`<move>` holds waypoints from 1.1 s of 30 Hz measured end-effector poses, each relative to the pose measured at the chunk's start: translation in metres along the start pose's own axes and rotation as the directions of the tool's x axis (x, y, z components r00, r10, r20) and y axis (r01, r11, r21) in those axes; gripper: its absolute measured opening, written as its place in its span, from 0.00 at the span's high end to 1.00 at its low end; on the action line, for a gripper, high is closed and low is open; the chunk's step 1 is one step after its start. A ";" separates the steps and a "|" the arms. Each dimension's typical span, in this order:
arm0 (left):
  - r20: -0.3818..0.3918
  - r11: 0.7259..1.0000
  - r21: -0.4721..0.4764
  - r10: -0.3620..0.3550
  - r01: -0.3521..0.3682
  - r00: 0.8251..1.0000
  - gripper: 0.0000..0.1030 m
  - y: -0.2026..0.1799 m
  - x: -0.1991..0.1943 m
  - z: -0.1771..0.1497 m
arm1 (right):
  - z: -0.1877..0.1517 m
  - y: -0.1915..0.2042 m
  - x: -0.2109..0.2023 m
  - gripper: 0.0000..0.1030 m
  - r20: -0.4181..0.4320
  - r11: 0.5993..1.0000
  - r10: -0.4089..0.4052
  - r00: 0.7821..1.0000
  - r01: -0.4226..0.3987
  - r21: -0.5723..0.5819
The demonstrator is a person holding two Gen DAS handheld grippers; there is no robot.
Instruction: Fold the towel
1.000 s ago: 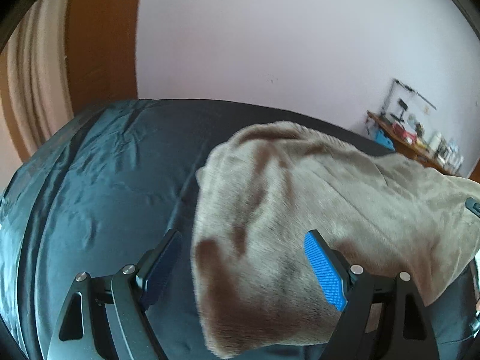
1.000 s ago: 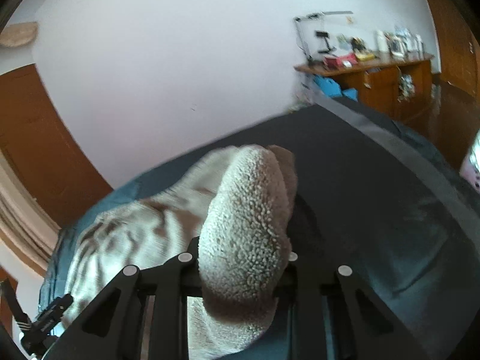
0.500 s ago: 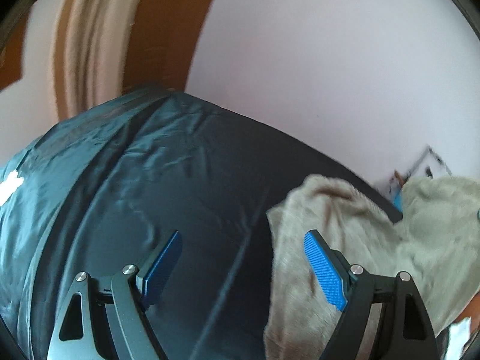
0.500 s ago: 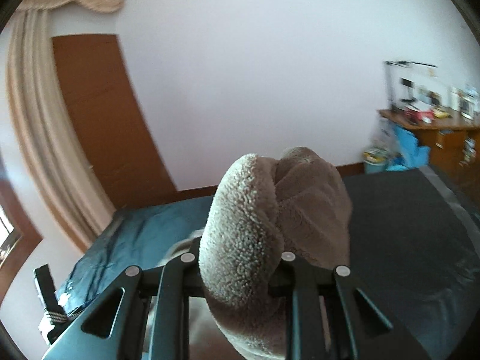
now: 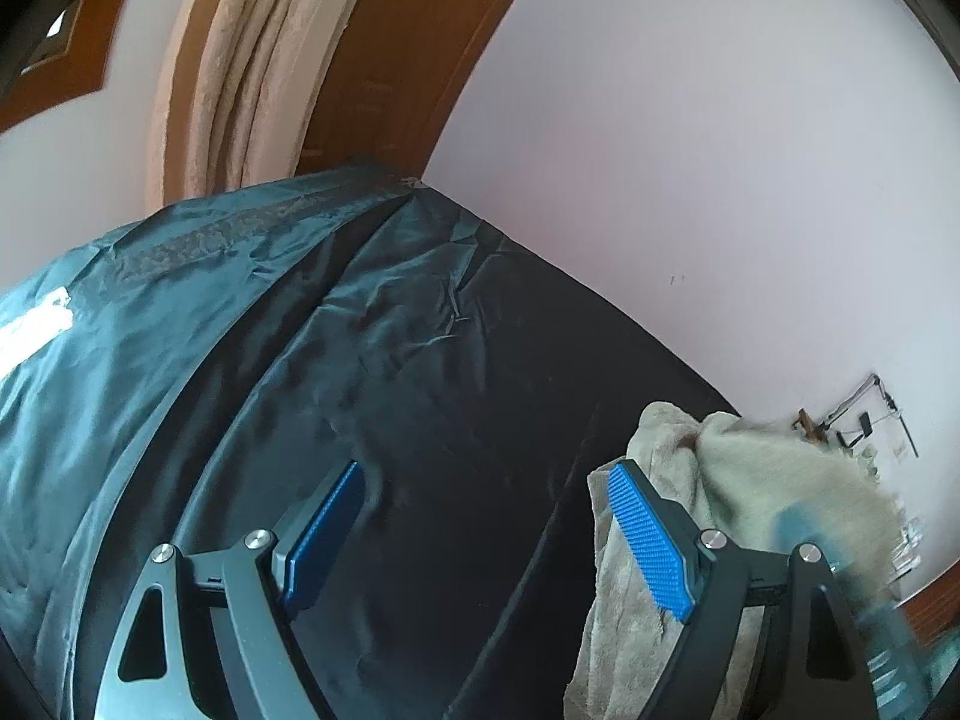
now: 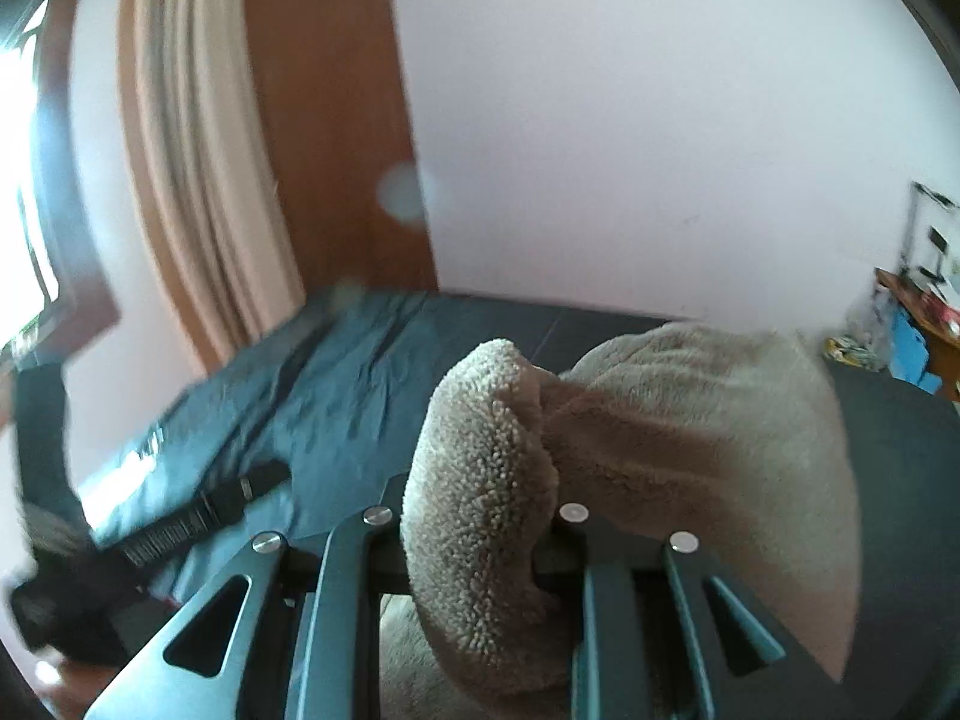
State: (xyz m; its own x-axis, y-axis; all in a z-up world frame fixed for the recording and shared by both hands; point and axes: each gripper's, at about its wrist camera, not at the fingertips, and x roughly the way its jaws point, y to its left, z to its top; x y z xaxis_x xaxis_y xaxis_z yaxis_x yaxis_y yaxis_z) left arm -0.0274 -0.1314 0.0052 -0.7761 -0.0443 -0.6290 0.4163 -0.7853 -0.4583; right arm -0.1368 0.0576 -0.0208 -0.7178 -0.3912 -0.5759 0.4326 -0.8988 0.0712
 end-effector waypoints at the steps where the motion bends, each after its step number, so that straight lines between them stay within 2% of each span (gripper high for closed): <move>1: -0.003 1.000 -0.007 -0.007 0.007 1.000 0.17 0.001 0.000 0.000 | -0.006 0.006 0.007 0.78 -0.019 1.000 0.001 1.000 -0.001 -0.022; 10: -0.012 0.999 -0.011 -0.034 0.034 0.999 0.17 -0.001 0.000 0.001 | -0.038 0.025 0.034 0.78 -0.083 0.988 0.005 0.997 -0.017 -0.151; 15: -0.028 0.999 -0.029 -0.045 0.044 0.999 0.17 0.001 0.003 0.000 | -0.052 0.025 0.032 0.78 -0.082 0.986 0.018 0.996 -0.031 -0.162; 20: -0.014 0.999 0.002 -0.038 0.038 0.999 0.17 -0.005 0.000 -0.002 | -0.060 0.026 0.027 0.77 -0.071 0.985 0.046 0.996 -0.058 -0.164; 22: -0.032 0.999 0.011 -0.044 0.044 0.999 0.17 -0.007 0.004 -0.003 | -0.062 0.020 0.027 0.71 -0.072 0.986 0.070 0.995 -0.080 -0.149; 23: -0.041 0.999 0.012 -0.045 0.046 0.998 0.17 -0.007 0.006 -0.004 | -0.064 0.018 0.026 0.65 -0.074 0.985 0.089 0.993 -0.099 -0.139; 26: -0.065 0.999 0.003 -0.049 0.049 0.997 0.17 -0.005 0.011 -0.004 | -0.066 0.022 0.020 0.39 -0.080 0.976 0.172 0.982 -0.181 -0.118; 27: -0.067 0.999 0.000 -0.048 0.048 0.997 0.17 -0.005 0.012 -0.005 | -0.067 0.025 0.018 0.35 -0.082 0.972 0.188 0.979 -0.198 -0.125; 33: -0.056 0.999 0.003 -0.046 0.046 0.997 0.17 -0.004 0.011 -0.004 | -0.072 0.018 0.005 0.35 -0.081 0.959 0.252 0.964 -0.260 -0.110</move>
State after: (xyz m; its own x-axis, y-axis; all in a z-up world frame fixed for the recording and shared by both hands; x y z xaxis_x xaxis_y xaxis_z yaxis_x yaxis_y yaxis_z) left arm -0.0360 -0.1262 -0.0022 -0.7664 0.0267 -0.6418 0.3788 -0.7881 -0.4851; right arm -0.0933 0.0542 -0.0812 -0.5391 -0.5875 -0.6035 0.6617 -0.7387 0.1280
